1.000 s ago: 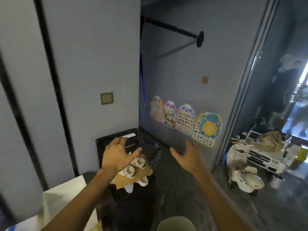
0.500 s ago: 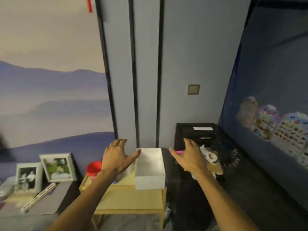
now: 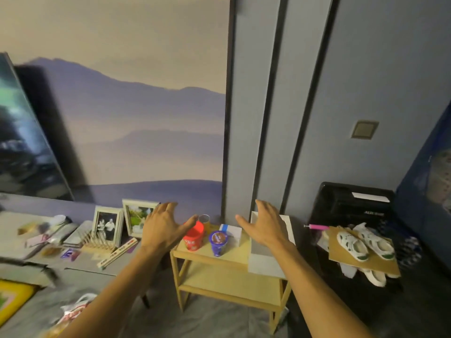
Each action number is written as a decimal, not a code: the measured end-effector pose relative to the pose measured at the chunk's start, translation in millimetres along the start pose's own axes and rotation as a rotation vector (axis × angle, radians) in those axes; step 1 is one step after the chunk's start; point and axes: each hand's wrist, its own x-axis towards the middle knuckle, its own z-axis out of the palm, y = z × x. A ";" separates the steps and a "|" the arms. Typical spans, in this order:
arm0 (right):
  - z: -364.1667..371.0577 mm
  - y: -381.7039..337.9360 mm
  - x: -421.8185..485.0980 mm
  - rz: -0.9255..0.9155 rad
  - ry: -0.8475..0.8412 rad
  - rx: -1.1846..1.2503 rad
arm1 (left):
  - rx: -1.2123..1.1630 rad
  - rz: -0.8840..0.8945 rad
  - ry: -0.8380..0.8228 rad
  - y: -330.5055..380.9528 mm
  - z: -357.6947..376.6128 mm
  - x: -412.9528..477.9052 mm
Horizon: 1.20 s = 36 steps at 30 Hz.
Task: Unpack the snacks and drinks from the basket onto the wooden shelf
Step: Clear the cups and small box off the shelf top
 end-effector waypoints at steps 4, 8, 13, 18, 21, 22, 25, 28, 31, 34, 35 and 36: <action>29.5 -17.5 19.6 0.024 -0.021 -0.029 | 0.005 -0.008 -0.056 -31.5 15.7 27.4; 57.5 -20.0 39.1 0.061 -0.054 -0.031 | -0.010 0.001 -0.105 -46.8 31.8 52.4; 87.5 -12.1 71.1 0.094 -0.088 -0.035 | -0.017 0.009 -0.164 -49.8 53.1 82.0; 120.6 10.0 118.5 0.121 -0.147 -0.028 | 0.006 -0.004 -0.226 -50.2 94.4 123.0; 141.8 28.2 156.2 0.134 -0.184 -0.029 | 0.015 -0.022 -0.268 -50.1 129.8 155.6; 149.6 34.8 170.1 0.137 -0.200 -0.030 | 0.022 -0.027 -0.272 -50.1 142.7 167.6; 174.0 53.7 209.9 0.146 -0.254 -0.040 | 0.052 -0.043 -0.308 -48.5 182.7 202.4; 197.0 73.6 249.8 0.137 -0.341 -0.080 | 0.062 -0.076 -0.360 -47.6 224.0 235.5; 220.7 91.9 284.0 0.103 -0.408 -0.115 | 0.069 -0.100 -0.408 -44.7 261.3 258.4; 251.8 105.5 306.9 0.074 -0.482 -0.141 | 0.069 -0.115 -0.452 -42.0 290.9 271.0; 263.1 109.1 311.5 0.073 -0.505 -0.145 | 0.070 -0.117 -0.453 -43.5 300.4 274.2; 274.4 112.2 314.7 0.069 -0.525 -0.148 | 0.070 -0.116 -0.455 -45.2 309.9 277.1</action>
